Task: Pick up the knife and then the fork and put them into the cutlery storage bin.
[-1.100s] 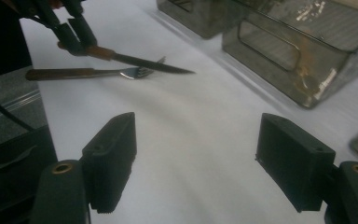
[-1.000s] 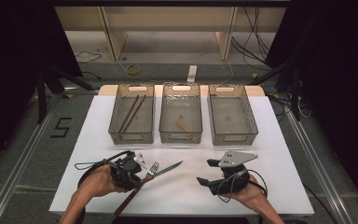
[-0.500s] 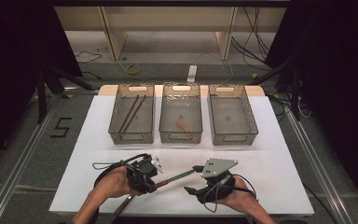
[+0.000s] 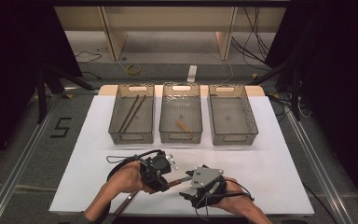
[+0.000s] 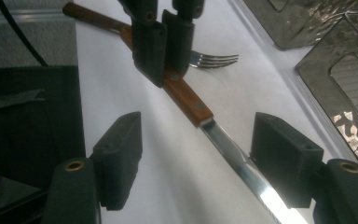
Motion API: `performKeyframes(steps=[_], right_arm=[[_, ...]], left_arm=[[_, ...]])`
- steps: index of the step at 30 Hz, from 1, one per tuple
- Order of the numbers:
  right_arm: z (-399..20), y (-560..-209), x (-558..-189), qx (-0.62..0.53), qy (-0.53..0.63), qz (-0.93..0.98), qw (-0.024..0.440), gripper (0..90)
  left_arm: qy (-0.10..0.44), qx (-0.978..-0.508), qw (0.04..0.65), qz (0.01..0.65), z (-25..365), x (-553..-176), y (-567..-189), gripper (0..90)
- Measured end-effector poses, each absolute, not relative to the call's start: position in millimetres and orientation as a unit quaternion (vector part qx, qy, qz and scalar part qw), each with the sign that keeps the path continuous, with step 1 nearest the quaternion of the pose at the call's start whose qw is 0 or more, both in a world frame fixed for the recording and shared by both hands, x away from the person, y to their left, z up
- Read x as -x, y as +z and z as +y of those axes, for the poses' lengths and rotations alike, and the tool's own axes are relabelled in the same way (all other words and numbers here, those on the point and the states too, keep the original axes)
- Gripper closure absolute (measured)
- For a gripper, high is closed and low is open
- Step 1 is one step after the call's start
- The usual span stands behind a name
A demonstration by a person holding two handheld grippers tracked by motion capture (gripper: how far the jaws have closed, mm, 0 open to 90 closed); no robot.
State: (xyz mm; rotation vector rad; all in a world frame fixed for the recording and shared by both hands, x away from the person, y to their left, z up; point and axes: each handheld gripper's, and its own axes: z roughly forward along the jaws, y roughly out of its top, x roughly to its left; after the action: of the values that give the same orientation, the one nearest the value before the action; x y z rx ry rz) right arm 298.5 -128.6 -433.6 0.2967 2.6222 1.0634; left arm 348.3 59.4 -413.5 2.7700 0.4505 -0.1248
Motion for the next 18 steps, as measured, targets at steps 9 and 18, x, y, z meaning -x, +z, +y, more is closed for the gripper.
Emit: performKeyframes(steps=[9,18], right_arm=[[-116.6,-442.5,-294.7,-0.060,0.333,0.923,0.182,43.9],[-112.0,-448.4,-291.2,-0.013,0.301,0.931,0.206,57.2]], left_arm=[[-0.069,-0.974,0.163,0.143,48.4,-346.3,-410.5,75.2],[-0.083,-0.973,0.165,0.140,46.9,-345.2,-412.2,75.1]])
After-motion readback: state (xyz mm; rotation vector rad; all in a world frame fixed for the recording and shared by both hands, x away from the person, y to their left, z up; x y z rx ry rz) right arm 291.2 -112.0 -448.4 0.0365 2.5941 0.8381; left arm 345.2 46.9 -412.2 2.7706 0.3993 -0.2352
